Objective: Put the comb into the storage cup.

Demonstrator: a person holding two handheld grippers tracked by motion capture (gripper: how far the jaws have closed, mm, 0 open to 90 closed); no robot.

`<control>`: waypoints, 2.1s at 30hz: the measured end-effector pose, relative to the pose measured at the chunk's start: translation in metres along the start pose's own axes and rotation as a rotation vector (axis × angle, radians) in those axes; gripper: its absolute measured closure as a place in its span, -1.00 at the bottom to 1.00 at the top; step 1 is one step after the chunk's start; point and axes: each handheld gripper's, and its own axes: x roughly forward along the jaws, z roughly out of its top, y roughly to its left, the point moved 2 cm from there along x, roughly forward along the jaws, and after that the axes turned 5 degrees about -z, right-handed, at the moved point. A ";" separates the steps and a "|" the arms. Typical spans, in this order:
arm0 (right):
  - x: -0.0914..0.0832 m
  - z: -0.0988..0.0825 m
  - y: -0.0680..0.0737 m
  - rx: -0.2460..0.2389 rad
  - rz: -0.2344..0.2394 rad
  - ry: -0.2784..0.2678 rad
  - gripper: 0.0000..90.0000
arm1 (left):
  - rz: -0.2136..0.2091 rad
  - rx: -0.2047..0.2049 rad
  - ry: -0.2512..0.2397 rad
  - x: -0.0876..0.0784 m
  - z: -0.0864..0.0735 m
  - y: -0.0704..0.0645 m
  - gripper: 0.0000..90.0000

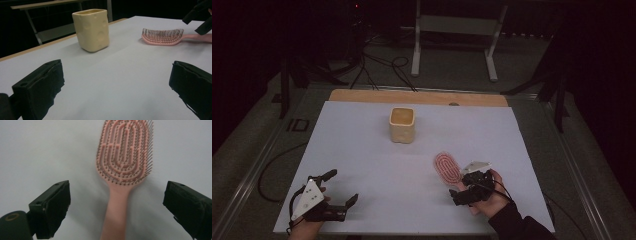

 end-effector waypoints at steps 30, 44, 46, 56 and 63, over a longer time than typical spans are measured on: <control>0.020 0.003 -0.009 0.133 0.019 0.142 -0.44 | 0.002 0.006 -0.001 -0.001 0.000 0.000 -1.00; 0.024 0.014 -0.010 0.080 0.007 0.253 0.06 | -0.002 0.005 -0.010 -0.002 0.001 0.000 -1.00; 0.024 0.014 -0.010 0.083 0.032 0.262 0.14 | -0.001 0.005 -0.010 -0.002 0.001 0.000 -1.00; 0.031 0.013 -0.010 0.102 0.080 0.346 0.37 | -0.003 0.004 -0.007 -0.002 0.001 0.000 -1.00; 0.033 0.016 -0.009 0.075 0.062 0.371 0.46 | -0.003 0.003 -0.006 -0.002 0.001 0.000 -1.00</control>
